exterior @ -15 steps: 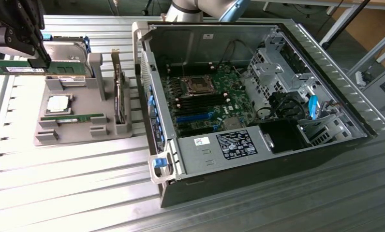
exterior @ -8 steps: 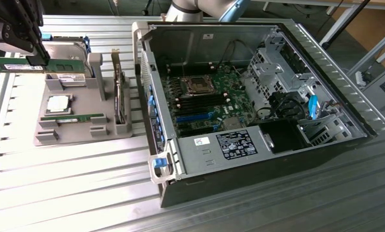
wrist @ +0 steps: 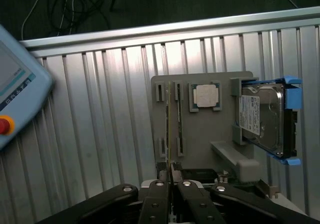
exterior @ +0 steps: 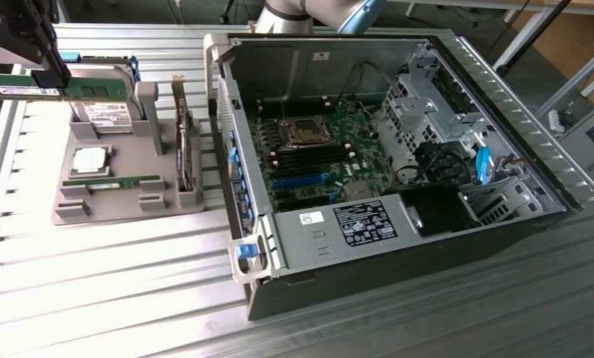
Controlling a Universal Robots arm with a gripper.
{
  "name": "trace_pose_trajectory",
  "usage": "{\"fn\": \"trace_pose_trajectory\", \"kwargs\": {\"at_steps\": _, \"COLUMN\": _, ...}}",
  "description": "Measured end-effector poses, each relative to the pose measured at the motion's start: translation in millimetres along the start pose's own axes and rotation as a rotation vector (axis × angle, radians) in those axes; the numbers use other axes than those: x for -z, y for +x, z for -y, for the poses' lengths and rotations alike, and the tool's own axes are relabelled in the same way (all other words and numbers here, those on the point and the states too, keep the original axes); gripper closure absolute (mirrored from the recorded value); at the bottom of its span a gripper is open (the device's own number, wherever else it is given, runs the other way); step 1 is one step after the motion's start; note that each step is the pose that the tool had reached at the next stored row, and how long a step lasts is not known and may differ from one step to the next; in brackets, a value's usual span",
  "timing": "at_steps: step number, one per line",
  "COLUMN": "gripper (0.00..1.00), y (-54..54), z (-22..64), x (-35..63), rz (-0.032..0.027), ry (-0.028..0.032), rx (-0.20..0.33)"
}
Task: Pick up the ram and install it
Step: 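Pick up the ram and move it above insertion slot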
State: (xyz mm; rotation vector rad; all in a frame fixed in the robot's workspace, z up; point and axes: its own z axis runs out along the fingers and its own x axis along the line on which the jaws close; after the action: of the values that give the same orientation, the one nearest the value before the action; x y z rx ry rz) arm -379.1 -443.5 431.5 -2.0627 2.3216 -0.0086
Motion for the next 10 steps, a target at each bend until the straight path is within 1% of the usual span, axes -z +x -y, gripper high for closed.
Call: {"fn": "trace_pose_trajectory", "kwargs": {"at_steps": 10, "gripper": 0.89, "y": -0.2, "z": 0.2, "x": 6.3, "rz": 0.0, "ry": 0.0, "rx": 0.0}}
